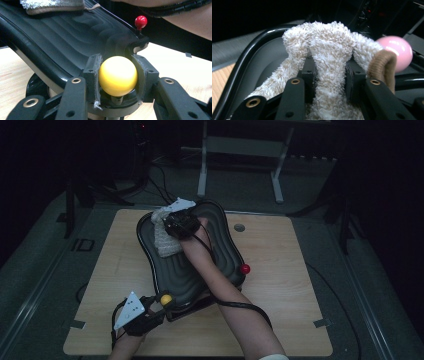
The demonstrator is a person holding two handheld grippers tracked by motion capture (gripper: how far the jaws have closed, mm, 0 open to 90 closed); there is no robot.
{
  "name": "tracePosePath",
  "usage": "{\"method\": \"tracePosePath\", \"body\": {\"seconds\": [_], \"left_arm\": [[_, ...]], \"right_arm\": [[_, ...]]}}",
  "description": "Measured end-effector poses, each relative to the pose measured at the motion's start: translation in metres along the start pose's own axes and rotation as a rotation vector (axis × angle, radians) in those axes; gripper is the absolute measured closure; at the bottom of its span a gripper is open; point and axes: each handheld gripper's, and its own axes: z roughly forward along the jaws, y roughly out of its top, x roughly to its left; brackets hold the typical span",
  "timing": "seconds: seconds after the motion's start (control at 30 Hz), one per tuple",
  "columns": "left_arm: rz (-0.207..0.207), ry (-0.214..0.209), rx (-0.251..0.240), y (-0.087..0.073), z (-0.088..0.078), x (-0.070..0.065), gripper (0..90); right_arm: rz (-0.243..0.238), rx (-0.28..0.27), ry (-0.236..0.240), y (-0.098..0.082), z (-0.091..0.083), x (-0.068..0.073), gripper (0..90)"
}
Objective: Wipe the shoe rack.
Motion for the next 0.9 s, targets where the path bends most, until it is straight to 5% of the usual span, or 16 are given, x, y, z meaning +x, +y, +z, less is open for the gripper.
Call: {"method": "tracePosePath", "body": {"seconds": [0.9], "left_arm": [[0.002,0.009,-0.004,-0.001,0.0,-0.001,59.8]], "right_arm": [[-0.111,-0.016,0.061,-0.068,-0.039,0.031,66.4]]}}
